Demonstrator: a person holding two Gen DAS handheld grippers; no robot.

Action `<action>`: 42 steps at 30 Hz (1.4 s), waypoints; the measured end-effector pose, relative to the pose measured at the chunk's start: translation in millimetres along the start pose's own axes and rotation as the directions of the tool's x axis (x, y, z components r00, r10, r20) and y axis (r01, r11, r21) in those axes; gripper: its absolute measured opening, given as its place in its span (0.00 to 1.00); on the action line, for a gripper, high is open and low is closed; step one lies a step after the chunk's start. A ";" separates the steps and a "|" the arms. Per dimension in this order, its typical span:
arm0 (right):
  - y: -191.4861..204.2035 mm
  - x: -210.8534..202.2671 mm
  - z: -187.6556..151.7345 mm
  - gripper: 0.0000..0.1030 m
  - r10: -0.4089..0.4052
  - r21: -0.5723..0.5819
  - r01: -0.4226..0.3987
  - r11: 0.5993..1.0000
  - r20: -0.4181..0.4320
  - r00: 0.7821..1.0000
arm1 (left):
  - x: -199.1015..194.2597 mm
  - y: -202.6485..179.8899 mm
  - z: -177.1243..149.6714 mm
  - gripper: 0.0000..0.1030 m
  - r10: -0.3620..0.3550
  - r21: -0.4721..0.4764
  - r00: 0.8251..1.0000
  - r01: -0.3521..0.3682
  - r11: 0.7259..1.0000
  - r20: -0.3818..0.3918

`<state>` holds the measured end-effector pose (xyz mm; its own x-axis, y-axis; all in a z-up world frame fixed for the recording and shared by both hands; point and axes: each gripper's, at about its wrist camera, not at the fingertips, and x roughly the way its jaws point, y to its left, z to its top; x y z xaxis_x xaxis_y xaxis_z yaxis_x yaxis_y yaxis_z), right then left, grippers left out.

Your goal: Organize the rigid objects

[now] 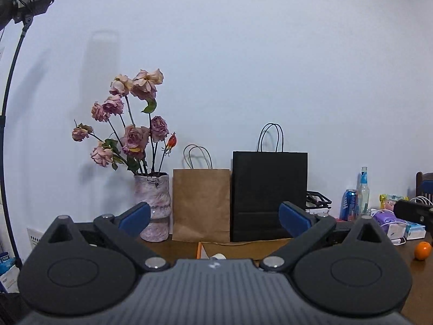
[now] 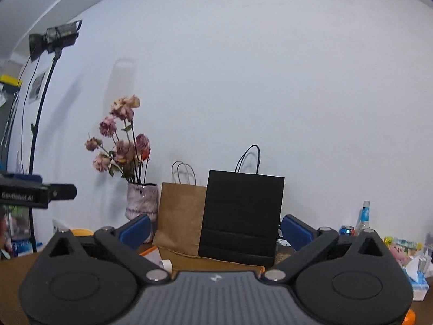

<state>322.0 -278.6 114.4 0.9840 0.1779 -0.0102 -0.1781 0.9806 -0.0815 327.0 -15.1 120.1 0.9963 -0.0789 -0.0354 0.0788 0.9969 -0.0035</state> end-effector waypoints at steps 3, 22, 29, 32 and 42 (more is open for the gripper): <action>1.5 -8.1 -0.8 1.00 -0.003 0.016 0.003 1.000 0.006 1.000 | -10.5 2.3 -1.2 1.00 -0.020 -0.015 1.000 0.020 1.000 -0.001; 12.8 -139.6 -65.3 1.00 -0.088 0.117 0.094 0.989 -0.054 0.995 | -157.0 2.8 -62.7 1.00 0.059 0.030 0.998 -0.059 0.998 0.016; 37.7 -222.9 -96.4 1.00 -0.010 0.186 0.023 0.982 -0.067 0.998 | -240.2 -1.1 -106.0 1.00 0.076 0.064 0.997 -0.077 0.995 0.024; 49.6 -254.7 -113.2 1.00 -0.029 0.185 0.041 0.982 -0.069 0.997 | -267.7 -0.2 -124.5 1.00 0.064 0.037 0.998 -0.064 0.997 -0.013; 52.8 -250.4 -143.2 1.00 -0.068 0.189 0.094 0.977 -0.141 0.988 | -246.5 -16.7 -150.0 1.00 0.024 0.064 0.994 -0.017 0.998 -0.103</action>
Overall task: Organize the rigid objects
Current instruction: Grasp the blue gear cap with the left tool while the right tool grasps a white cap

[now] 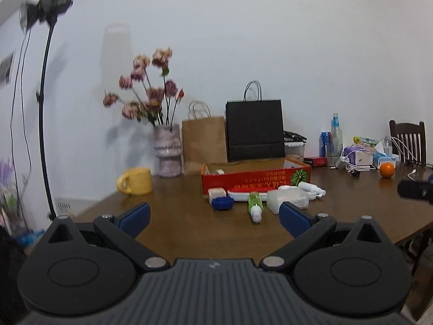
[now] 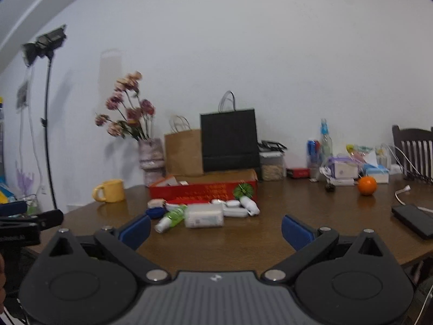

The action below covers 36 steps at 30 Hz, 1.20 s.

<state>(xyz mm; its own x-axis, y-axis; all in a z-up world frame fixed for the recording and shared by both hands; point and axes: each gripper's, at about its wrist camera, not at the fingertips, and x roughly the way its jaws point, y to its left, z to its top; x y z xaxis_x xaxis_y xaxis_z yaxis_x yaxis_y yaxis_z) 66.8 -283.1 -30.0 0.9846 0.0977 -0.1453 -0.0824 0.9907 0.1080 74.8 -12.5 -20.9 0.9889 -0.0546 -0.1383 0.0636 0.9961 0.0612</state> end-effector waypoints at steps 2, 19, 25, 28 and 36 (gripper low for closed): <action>-2.5 11.9 -1.5 1.00 0.006 0.005 -0.006 1.000 -0.030 1.000 | 12.3 1.4 -1.9 1.00 0.003 -0.014 0.999 -0.003 1.000 -0.032; -41.3 211.5 65.5 0.71 0.102 0.086 -0.088 0.992 -0.178 0.979 | 236.7 12.6 33.1 0.92 -0.068 0.006 0.966 0.071 0.997 -0.250; -58.5 340.8 69.4 0.65 0.227 0.245 -0.142 0.959 -0.363 0.904 | 328.3 18.4 26.1 0.76 -0.060 -0.068 0.923 0.037 0.997 -0.380; -61.6 382.3 60.4 0.62 0.237 0.294 -0.112 0.949 -0.431 0.871 | 353.9 23.9 19.4 0.76 -0.113 -0.132 0.894 0.061 0.989 -0.434; -51.2 424.7 38.1 0.37 0.226 0.279 -0.090 0.956 -0.506 0.833 | 370.5 13.3 9.7 0.53 -0.149 -0.115 0.871 0.107 0.988 -0.469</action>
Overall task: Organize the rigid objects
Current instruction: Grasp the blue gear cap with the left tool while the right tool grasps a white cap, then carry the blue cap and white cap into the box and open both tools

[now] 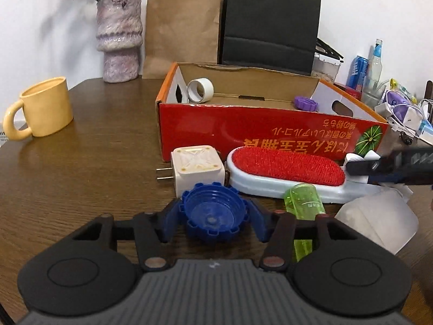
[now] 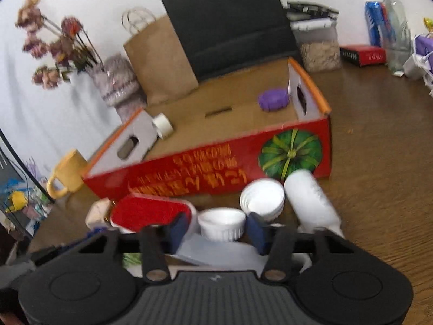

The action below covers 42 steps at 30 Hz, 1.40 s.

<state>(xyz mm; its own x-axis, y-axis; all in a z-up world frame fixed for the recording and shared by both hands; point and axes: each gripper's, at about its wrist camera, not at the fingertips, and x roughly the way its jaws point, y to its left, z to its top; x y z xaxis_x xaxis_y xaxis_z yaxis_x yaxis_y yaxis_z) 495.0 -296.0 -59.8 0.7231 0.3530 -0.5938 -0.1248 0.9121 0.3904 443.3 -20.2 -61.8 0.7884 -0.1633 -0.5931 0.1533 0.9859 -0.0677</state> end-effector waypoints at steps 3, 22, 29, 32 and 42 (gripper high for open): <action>-3.5 0.8 -3.5 0.37 0.017 0.025 -0.018 1.000 0.026 1.000 | -0.9 1.1 0.1 0.53 -0.006 -0.019 1.000 0.007 1.000 0.007; 93.7 -190.9 -110.5 0.37 0.059 -0.352 0.079 0.933 0.366 0.929 | -221.2 -41.0 -59.1 0.53 0.104 0.001 0.932 -0.111 0.994 0.347; 98.4 -279.9 -196.3 0.37 0.044 -0.283 0.096 0.954 0.451 0.892 | -295.9 -71.0 -125.8 0.53 0.093 0.015 0.892 -0.111 0.994 0.442; 100.0 -303.7 -237.4 0.37 0.031 -0.249 0.094 0.964 0.456 0.889 | -318.3 -78.2 -156.1 0.53 0.097 0.012 0.897 -0.114 0.993 0.432; 114.4 -335.3 -278.4 0.37 0.026 -0.264 0.118 0.957 0.487 0.873 | -337.6 -71.2 -175.1 0.53 0.032 0.014 0.918 -0.041 0.999 0.395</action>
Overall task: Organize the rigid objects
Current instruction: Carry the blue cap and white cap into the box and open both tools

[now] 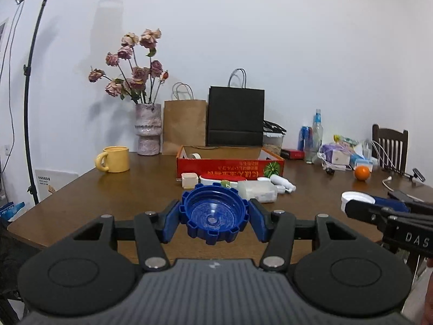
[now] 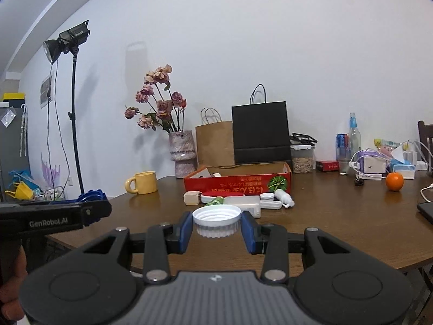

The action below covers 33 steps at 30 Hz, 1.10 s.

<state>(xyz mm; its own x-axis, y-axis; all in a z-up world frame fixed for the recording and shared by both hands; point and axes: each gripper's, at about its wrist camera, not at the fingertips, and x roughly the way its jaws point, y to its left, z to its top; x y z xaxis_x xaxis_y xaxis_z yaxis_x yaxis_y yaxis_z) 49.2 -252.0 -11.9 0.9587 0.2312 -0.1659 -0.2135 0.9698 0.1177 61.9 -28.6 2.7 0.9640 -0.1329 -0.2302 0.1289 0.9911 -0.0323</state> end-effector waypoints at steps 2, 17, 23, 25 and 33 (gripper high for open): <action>1.4 3.1 -0.1 0.37 0.003 0.003 -0.003 1.000 0.000 1.000 | 0.8 1.2 -0.6 0.53 0.002 0.001 1.000 -0.002 1.000 -0.004; -17.8 80.8 25.9 0.37 0.011 -0.047 -0.010 0.999 0.017 1.000 | 85.0 7.7 30.7 0.53 -0.006 -0.036 0.999 0.005 0.999 -0.032; -50.9 167.9 88.5 0.37 0.107 -0.003 -0.107 0.994 0.022 0.994 | 177.5 22.5 92.8 0.53 -0.087 -0.097 0.995 0.081 0.992 -0.055; -62.2 203.9 111.4 0.37 0.132 0.018 -0.133 0.991 0.005 0.991 | 213.2 28.3 114.2 0.53 -0.136 -0.116 0.989 0.128 0.985 -0.059; -104.9 377.2 200.7 0.37 0.127 0.004 -0.127 0.992 -0.080 0.989 | 390.8 39.9 182.2 0.53 -0.121 -0.113 0.982 0.105 0.988 -0.146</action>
<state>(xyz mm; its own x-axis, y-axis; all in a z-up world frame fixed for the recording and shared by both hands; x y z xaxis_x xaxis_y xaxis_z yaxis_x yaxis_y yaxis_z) 471.0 -282.1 109.7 0.9057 0.3580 -0.2271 -0.3331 0.9322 0.1415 486.2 -40.7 88.7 0.8969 -0.2505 -0.3644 0.2022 0.9652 -0.1658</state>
